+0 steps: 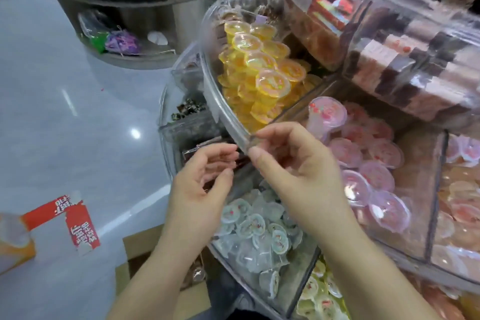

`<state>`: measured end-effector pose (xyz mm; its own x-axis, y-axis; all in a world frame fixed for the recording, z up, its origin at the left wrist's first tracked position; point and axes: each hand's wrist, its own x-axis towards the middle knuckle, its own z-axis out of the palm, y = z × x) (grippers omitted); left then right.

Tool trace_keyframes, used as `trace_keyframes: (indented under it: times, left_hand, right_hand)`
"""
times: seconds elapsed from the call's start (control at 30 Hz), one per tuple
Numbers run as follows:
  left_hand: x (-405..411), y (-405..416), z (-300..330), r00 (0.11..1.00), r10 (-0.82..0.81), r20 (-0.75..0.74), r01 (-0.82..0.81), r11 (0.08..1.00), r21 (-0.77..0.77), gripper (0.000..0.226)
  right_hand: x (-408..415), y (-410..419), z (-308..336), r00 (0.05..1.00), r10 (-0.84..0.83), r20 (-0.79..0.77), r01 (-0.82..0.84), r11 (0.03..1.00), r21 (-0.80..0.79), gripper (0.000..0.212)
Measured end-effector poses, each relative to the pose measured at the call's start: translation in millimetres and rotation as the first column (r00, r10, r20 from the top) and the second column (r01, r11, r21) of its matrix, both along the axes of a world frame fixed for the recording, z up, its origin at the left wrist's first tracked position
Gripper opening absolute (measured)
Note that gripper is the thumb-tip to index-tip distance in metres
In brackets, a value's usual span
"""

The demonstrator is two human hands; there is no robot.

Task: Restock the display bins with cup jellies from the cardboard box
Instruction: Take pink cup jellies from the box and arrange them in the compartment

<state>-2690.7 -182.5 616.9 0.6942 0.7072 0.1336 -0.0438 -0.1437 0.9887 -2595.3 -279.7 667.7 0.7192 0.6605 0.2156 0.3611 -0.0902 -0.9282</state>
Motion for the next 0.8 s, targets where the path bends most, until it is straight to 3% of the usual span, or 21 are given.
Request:
trace_keyframes:
  times: [0.1, 0.2, 0.3, 0.47, 0.67, 0.73, 0.8]
  left_hand:
    - [-56, 24, -41, 0.986, 0.138, -0.093, -0.146, 0.986, -0.080, 0.034]
    - [-116, 46, -110, 0.925, 0.261, -0.277, -0.308, 0.941, -0.141, 0.040]
    - [-178, 58, -201, 0.831, 0.262, -0.490, -0.405, 0.889, -0.213, 0.041]
    - [-245, 52, -386, 0.656, 0.051, -0.753, -0.408, 0.864, -0.296, 0.034]
    - [-234, 55, -608, 0.462, -0.249, -0.851, -0.155, 0.922, -0.354, 0.029]
    - [-220, 68, -661, 0.405, -0.307, -0.861, -0.182, 0.896, -0.405, 0.032]
    - [-203, 80, -706, 0.362, -0.384, -0.850, -0.203, 0.857, -0.474, 0.032]
  right_hand:
    - [-50, 40, -45, 0.961, 0.260, -0.092, -0.272, 0.952, -0.140, 0.017]
    - [-94, 73, -124, 0.911, 0.343, -0.230, -0.404, 0.853, -0.329, 0.018]
    - [-129, 88, -233, 0.848, 0.346, -0.401, -0.523, 0.672, -0.525, 0.012]
    - [-167, 88, -446, 0.806, 0.267, -0.528, -0.590, 0.296, -0.751, 0.019]
    - [-172, 99, -667, 0.789, 0.426, -0.442, -0.509, 0.050, -0.859, 0.027]
    - [-166, 104, -725, 0.781, 0.469, -0.412, -0.443, -0.048, -0.895, 0.030]
    - [-159, 115, -772, 0.799, 0.479, -0.364, -0.385, -0.058, -0.921, 0.045]
